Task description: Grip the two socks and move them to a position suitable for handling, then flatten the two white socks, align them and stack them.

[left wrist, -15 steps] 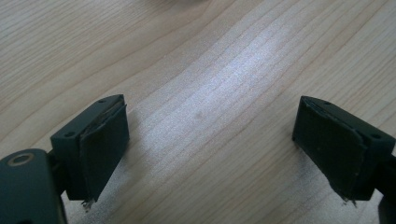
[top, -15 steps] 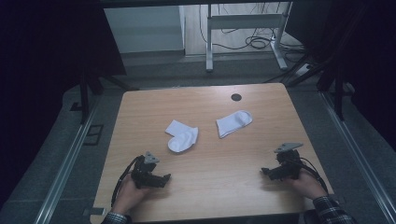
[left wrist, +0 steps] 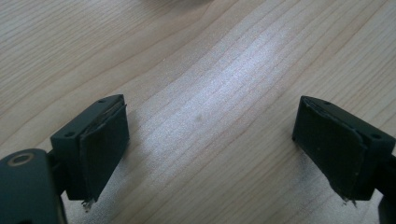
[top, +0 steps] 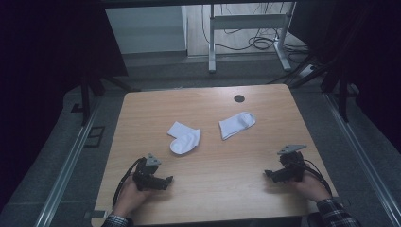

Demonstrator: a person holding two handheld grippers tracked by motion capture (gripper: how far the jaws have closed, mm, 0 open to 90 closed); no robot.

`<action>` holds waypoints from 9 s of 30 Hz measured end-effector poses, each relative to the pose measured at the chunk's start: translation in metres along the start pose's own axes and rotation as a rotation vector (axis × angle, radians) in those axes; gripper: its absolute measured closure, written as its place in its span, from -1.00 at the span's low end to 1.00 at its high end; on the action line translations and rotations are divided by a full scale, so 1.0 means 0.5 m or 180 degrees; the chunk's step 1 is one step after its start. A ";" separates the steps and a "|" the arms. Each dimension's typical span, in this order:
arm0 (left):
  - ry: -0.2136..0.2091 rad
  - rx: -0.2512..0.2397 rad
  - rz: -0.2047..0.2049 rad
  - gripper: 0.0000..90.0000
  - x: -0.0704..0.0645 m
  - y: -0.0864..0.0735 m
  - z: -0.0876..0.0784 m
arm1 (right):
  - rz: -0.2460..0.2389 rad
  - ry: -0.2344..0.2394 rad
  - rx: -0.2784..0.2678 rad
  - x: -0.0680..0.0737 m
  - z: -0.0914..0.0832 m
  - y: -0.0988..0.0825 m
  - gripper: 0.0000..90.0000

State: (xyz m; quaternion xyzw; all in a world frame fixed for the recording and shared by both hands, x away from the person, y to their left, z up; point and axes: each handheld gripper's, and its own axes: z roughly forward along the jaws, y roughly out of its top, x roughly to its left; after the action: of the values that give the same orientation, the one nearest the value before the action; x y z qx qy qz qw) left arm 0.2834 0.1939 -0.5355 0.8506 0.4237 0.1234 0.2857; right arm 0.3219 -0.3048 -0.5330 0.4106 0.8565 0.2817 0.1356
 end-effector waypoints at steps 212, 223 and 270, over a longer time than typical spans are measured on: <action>-0.0002 -0.0025 0.0002 -0.76 -0.001 0.002 0.003 | -0.0154 0.0060 -0.0654 -0.001 -0.093 0.325 0.96; -0.0001 -0.0024 -0.0004 -0.76 -0.002 0.002 0.003 | 0.0031 -0.0104 -0.0431 -0.058 -0.055 0.235 0.95; -0.0081 -0.0566 0.0162 0.02 -0.077 0.253 0.051 | 0.0318 -0.0237 -0.0256 -0.120 -0.014 0.107 0.03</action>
State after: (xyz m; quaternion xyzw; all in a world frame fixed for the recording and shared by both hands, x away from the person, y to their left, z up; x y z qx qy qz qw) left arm 0.3537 0.0935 -0.4802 0.8339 0.3857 0.1569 0.3622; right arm 0.3898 -0.3273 -0.4955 0.4573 0.8173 0.3069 0.1695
